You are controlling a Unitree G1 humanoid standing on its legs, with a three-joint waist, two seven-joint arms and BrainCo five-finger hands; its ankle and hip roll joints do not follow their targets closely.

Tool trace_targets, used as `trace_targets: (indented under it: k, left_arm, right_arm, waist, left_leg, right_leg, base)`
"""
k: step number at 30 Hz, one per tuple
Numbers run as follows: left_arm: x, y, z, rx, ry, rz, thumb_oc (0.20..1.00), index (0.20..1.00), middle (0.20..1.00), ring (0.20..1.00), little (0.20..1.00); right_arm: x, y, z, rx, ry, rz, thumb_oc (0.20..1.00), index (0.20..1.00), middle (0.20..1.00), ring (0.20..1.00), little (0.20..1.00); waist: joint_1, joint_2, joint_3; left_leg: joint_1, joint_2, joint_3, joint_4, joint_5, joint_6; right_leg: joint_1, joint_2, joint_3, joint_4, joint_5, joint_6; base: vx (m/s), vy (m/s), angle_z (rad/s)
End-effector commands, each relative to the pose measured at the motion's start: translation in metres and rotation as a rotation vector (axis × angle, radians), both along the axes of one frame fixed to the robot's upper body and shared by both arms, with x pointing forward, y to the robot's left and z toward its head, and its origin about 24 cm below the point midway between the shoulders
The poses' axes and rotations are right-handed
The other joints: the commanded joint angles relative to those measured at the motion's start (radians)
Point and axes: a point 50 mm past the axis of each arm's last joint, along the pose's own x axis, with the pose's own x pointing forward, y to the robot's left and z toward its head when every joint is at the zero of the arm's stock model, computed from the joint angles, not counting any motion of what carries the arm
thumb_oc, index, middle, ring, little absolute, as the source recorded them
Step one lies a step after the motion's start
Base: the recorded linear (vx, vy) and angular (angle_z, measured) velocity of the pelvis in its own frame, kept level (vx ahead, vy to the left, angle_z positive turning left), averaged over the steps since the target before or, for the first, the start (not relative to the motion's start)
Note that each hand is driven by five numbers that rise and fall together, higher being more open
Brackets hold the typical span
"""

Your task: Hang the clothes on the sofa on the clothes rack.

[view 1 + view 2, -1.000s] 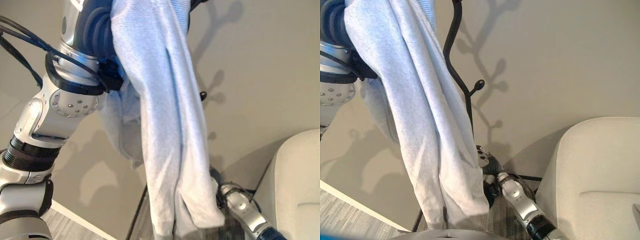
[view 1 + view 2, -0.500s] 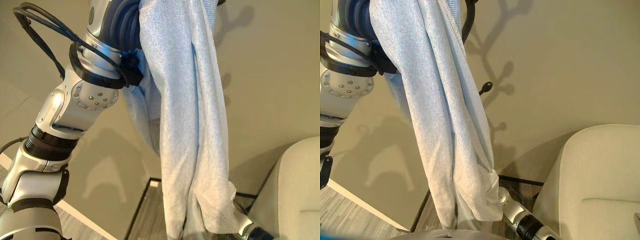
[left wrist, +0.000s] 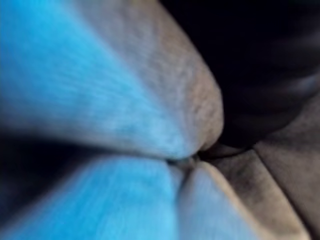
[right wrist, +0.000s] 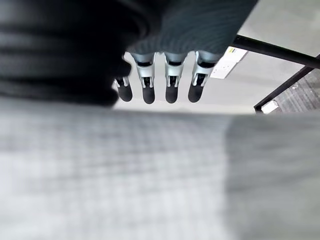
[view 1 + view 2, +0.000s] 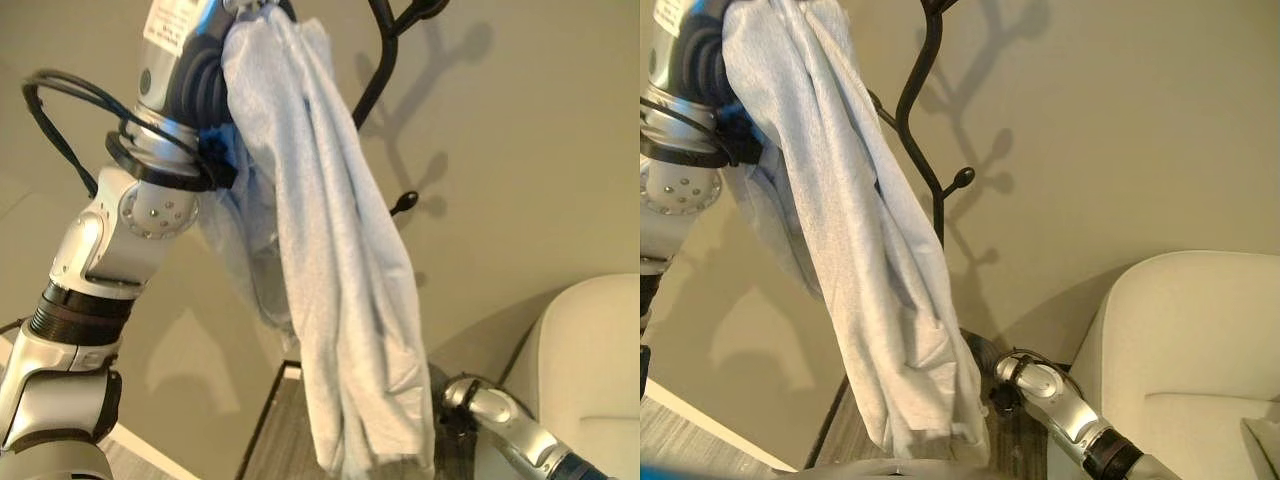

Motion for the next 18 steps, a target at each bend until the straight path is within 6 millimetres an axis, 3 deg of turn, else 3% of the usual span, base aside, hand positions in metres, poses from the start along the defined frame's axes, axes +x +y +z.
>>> trace_targets:
  k: [1, 8, 18]
  left_arm:
    - [-0.009, 0.004, 0.031, -0.086, -0.129, 0.006, 0.200, 0.200, 0.200, 0.200, 0.200]
    - [-0.009, -0.025, 0.045, -0.133, -0.199, -0.089, 0.200, 0.200, 0.200, 0.200, 0.200]
    - [-0.001, -0.054, 0.066, -0.219, -0.231, -0.157, 0.200, 0.200, 0.200, 0.200, 0.200]
  right_arm:
    - [0.011, 0.057, 0.019, 0.130, -0.120, 0.062, 1.000, 1.000, 1.000, 1.000, 1.000]
    - [0.005, 0.101, 0.013, 0.167, -0.066, 0.119, 1.000, 1.000, 1.000, 1.000, 1.000]
    - [-0.005, 0.119, 0.005, 0.202, 0.021, 0.149, 1.000, 1.000, 1.000, 1.000, 1.000]
  waist:
    - [0.018, -0.028, -0.002]
    - [0.023, -0.014, -0.005]
    - [0.017, 0.000, -0.003]
  left_leg:
    - [0.063, 0.124, 0.087, 0.047, 0.014, -0.072]
    - [0.065, 0.139, 0.093, 0.053, 0.024, -0.079]
    - [0.048, 0.136, 0.088, 0.049, 0.038, -0.078]
  right_leg:
    - [-0.027, -0.022, 0.048, -0.077, 0.076, 0.035]
    - [-0.025, -0.008, 0.050, -0.074, 0.058, 0.024]
    - [-0.028, -0.005, 0.045, -0.074, 0.054, 0.016]
  base:
    - [0.01, -0.022, -0.05]
    - [0.00, -0.004, -0.01]
    - [0.00, 0.000, 0.00]
